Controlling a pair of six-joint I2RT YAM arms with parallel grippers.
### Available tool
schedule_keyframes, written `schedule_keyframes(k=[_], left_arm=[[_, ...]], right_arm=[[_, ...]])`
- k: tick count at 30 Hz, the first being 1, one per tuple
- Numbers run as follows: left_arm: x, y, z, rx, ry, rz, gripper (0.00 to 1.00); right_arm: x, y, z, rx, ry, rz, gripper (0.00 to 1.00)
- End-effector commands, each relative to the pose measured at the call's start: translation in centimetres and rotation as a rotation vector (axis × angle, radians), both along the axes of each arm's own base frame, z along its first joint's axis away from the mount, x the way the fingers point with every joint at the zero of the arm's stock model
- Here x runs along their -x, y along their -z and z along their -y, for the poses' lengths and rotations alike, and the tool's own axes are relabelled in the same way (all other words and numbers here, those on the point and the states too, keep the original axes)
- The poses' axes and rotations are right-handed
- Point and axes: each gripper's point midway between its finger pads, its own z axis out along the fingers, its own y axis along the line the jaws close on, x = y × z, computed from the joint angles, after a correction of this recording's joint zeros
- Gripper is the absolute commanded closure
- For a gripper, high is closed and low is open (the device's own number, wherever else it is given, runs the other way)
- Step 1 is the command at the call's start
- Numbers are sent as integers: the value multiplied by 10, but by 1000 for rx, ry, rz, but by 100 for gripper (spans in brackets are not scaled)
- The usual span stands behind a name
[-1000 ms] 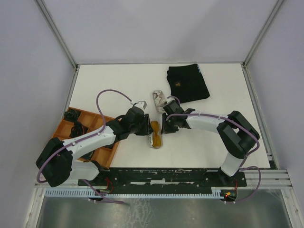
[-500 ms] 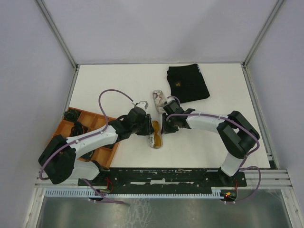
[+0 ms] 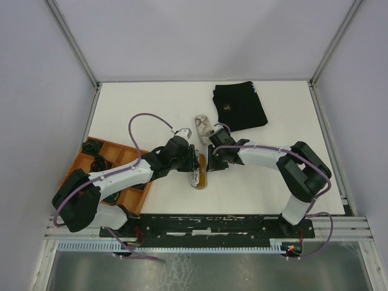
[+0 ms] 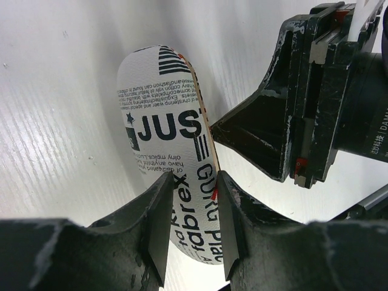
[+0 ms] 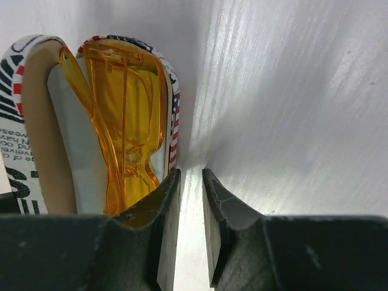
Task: Organize the sunglasses
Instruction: Close the sunglasses case at the center of the board.
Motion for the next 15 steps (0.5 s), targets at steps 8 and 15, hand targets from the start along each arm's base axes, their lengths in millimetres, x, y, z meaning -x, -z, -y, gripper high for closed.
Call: schedule_keyframes(k=[8, 15], left_arm=[[7, 16, 9, -14, 17, -48, 58], [8, 20, 12, -19, 25, -52, 57]], right_arm=[[-7, -10, -15, -67, -4, 29, 71], [-6, -10, -14, -65, -4, 29, 71]])
